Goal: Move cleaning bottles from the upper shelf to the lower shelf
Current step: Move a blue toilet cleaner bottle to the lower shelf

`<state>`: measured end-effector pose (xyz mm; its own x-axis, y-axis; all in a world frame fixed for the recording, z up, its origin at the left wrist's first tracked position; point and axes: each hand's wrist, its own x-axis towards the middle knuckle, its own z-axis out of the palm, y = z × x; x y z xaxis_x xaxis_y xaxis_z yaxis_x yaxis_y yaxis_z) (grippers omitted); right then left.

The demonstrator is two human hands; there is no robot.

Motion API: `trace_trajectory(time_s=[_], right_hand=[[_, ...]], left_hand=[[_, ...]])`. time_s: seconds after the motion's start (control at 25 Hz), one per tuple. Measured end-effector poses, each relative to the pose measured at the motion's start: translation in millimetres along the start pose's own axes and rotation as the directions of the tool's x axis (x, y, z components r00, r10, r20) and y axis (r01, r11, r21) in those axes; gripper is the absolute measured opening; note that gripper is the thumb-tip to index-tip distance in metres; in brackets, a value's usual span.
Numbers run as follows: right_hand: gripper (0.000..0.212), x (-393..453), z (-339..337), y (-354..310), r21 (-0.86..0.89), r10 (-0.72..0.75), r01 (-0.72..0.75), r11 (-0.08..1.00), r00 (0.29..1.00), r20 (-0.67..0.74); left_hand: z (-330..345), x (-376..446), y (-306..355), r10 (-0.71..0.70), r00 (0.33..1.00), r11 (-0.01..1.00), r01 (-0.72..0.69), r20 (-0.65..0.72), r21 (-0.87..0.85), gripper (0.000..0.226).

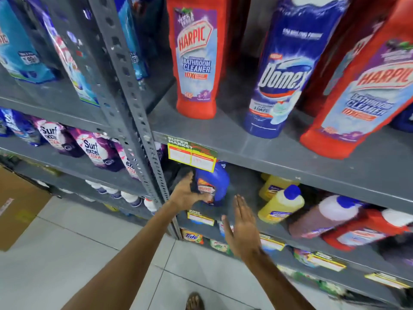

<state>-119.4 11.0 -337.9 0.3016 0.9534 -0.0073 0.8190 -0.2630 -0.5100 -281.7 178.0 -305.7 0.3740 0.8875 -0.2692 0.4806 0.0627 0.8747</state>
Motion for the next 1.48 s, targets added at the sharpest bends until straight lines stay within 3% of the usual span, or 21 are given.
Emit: trace_trajectory(time_s=[0.12, 0.28, 0.4, 0.56, 0.72, 0.84, 1.04, 1.2, 1.36, 1.48], right_hand=[[0.079, 18, 42, 20, -0.052, 0.057, -0.054, 0.997, 0.996, 0.070], [0.071, 24, 70, 33, -0.181, 0.016, -0.027, 0.983, 0.998, -0.063], [0.070, 25, 79, 42, -0.208, 0.025, -0.038, 0.977, 0.997, -0.067], [0.072, 26, 81, 44, -0.218, 0.036, -0.041, 0.975, 0.999, -0.027], [0.070, 19, 72, 40, -0.107, 0.012, -0.010, 0.994, 1.000, 0.011], [0.065, -9, 55, 32, -0.006, -0.063, 0.063, 0.998, 0.996, -0.070], [0.061, -70, -8, 21, 0.214, -0.095, 0.144, 0.966, 0.970, -0.224], [0.058, -106, -92, 27, 0.327, -0.045, 0.180, 0.928, 0.923, -0.382], [0.053, -124, -200, 53, 0.253, -0.078, 0.302, 0.919, 0.768, -0.635], [0.053, -127, -276, 84, 0.088, -0.125, 0.281, 0.956, 0.658, -0.743]], left_hand=[[-7, 22, -6, -0.009, 0.996, 1.000, 0.006, 0.085, 0.027, 0.064], [-9, 40, -13, -0.023, 0.982, 0.999, 0.015, 0.185, 0.044, 0.060], [-10, 41, -19, 0.013, 0.977, 0.999, -0.023, 0.211, 0.046, 0.057], [-12, 33, -13, 0.018, 0.981, 1.000, -0.014, 0.192, -0.021, 0.058], [-9, 8, -10, 0.088, 0.991, 0.995, -0.083, 0.097, -0.057, 0.055], [-2, -25, -22, 0.149, 0.989, 0.984, -0.147, 0.010, -0.102, 0.054], [10, -104, -27, 0.186, 0.982, 0.964, -0.184, -0.006, -0.190, 0.054], [34, -158, 12, 0.224, 0.975, 0.945, -0.220, -0.010, -0.244, 0.068], [67, -184, 93, 0.376, 0.926, 0.905, -0.370, -0.011, -0.210, 0.059], [91, -197, 172, 0.458, 0.888, 0.864, -0.436, 0.035, -0.254, 0.063]])
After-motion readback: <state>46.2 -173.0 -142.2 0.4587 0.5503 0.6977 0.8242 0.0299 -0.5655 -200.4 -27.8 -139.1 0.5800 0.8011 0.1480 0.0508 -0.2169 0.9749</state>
